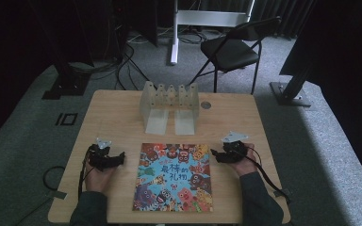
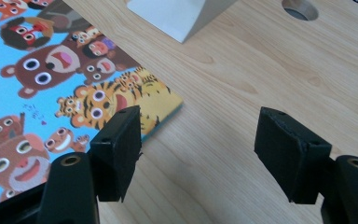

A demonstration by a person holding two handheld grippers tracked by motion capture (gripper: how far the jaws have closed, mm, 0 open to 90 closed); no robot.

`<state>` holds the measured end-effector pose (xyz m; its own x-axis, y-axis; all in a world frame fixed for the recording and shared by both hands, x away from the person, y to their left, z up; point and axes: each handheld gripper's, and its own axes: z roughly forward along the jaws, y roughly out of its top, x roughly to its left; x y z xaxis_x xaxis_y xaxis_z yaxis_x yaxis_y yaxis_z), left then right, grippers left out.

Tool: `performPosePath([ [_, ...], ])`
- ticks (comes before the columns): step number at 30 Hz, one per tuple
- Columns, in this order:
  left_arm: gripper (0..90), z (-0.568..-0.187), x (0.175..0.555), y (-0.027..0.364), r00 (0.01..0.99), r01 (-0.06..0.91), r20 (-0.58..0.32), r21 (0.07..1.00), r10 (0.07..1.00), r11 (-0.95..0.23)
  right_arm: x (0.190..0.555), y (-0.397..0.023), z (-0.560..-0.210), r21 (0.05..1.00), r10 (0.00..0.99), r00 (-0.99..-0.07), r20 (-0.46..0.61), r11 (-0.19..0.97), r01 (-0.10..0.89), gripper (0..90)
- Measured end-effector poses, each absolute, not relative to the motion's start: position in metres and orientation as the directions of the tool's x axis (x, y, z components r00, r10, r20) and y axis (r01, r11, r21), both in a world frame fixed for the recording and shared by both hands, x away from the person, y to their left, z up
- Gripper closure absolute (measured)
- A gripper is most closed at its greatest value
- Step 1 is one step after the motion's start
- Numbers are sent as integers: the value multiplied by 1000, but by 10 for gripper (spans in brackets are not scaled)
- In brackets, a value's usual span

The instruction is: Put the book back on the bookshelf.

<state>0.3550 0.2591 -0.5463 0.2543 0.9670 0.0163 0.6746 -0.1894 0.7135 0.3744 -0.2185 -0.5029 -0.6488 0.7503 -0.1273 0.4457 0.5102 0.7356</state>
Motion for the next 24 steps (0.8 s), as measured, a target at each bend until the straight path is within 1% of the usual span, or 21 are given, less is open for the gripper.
performPosePath([
  [4,144,-546,355,258,293,668,17,711,956,-218,376,-214,-502,742,735,-668,-117,512,433,275],
  [9,144,-546,355,258,298,667,16,712,954,-220,379,-206,-502,749,714,-692,-105,514,418,240],
  [18,145,-546,355,257,300,665,15,713,954,-220,387,-192,-507,741,691,-718,-83,525,419,215],
  [20,155,-546,355,257,307,663,17,714,952,-226,388,-189,-507,756,682,-730,-52,505,417,210],
  [22,162,-546,355,257,307,663,17,714,952,-226,388,-188,-508,759,680,-732,-44,500,418,210],
  [24,198,-546,354,257,319,656,18,718,947,-235,390,-181,-511,757,668,-743,-40,505,415,207],
])
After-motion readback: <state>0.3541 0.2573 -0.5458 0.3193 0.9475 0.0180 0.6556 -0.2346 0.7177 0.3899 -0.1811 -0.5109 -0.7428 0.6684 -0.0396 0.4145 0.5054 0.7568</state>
